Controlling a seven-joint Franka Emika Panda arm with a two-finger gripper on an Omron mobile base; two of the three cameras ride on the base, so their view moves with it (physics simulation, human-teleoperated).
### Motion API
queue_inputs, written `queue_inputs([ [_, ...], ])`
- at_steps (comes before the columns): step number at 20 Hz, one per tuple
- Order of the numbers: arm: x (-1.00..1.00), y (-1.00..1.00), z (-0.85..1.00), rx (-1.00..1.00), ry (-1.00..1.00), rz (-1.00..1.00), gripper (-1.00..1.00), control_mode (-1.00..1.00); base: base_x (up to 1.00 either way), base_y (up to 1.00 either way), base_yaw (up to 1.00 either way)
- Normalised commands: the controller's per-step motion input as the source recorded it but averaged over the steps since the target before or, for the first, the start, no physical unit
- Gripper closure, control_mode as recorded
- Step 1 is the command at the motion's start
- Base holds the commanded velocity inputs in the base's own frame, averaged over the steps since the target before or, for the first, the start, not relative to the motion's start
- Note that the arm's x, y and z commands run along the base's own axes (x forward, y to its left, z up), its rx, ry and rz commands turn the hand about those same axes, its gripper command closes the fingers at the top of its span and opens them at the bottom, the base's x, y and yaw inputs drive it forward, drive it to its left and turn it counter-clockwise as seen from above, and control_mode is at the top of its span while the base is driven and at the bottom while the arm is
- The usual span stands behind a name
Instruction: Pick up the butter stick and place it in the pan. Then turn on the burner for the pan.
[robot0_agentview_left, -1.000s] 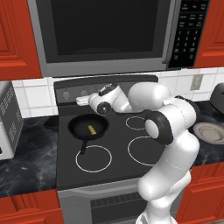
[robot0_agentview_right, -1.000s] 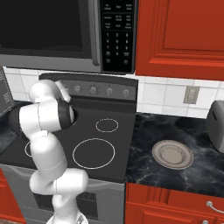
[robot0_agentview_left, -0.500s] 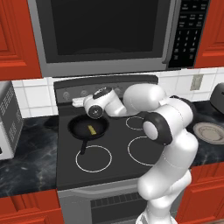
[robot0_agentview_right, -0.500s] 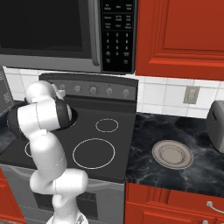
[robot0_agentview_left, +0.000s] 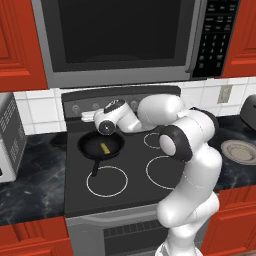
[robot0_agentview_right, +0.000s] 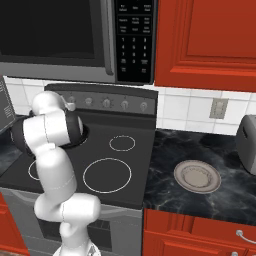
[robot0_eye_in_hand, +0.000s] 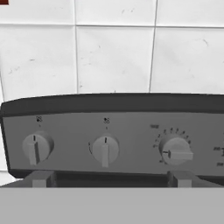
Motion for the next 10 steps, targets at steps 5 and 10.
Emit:
queue_inputs([
  [5,0.11,0.01,-0.15,0.0,0.0,0.0,-1.0,-1.0,0.0,0.0,0.0],
  [10,0.16,0.04,-0.09,0.0,0.0,0.0,-1.0,-1.0,0.0,0.0,0.0],
])
